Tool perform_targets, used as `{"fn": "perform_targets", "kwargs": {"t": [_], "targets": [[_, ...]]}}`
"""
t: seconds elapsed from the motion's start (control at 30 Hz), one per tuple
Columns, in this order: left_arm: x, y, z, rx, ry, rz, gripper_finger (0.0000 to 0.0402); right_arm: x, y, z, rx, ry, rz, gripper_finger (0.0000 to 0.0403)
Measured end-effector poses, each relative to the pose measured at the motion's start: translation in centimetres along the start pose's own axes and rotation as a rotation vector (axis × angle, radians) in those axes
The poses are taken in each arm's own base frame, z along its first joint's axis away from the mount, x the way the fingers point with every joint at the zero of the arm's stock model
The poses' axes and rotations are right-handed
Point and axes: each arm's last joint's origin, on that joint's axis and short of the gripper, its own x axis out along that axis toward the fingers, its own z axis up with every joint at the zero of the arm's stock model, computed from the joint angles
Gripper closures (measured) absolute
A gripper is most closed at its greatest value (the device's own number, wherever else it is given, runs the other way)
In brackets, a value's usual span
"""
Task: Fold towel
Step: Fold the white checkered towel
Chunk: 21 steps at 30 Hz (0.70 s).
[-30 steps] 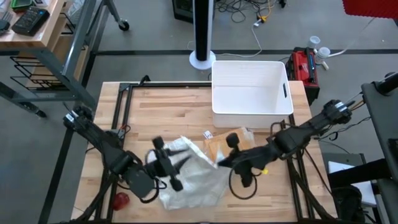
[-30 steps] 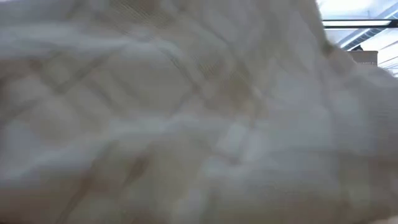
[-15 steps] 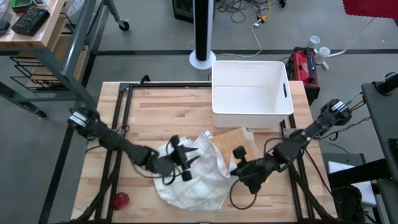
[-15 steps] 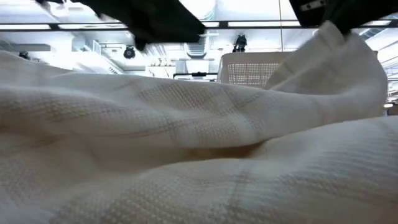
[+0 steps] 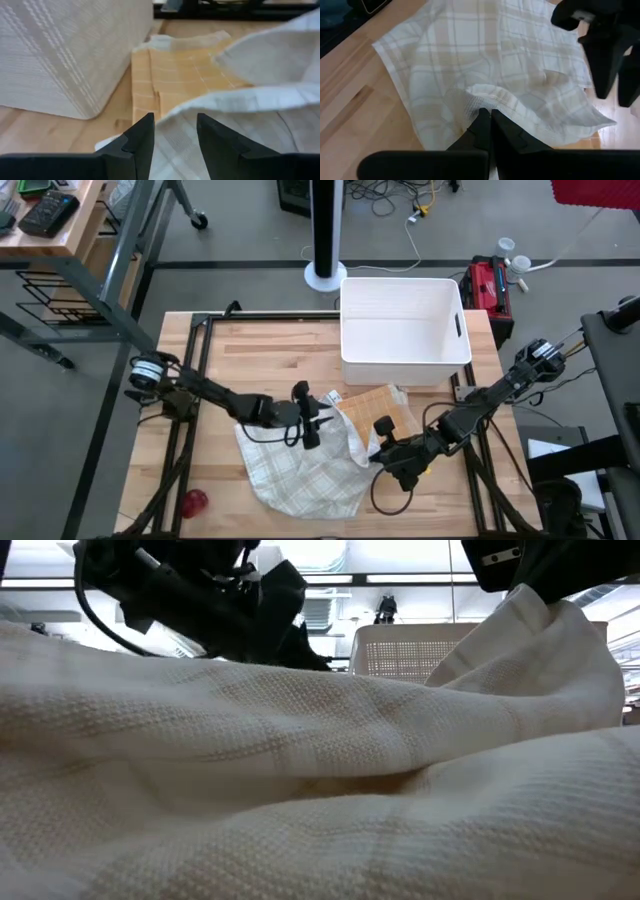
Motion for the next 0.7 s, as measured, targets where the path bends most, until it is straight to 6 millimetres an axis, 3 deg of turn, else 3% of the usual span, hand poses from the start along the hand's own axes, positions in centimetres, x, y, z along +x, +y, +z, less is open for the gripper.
{"fn": "perform_targets", "kwargs": {"t": [0.33,0.7], "targets": [[1.2,0.9,-1.6,0.141,0.088,0.063,0.0225,0.1,-0.3,0.1,0.002,-0.015,-0.007,0.0403],[3.2,2.1,-0.9,0.155,0.093,-0.022,0.0228,0.2,-0.5,0.2,0.01,-0.027,-0.013,0.0403]]}}
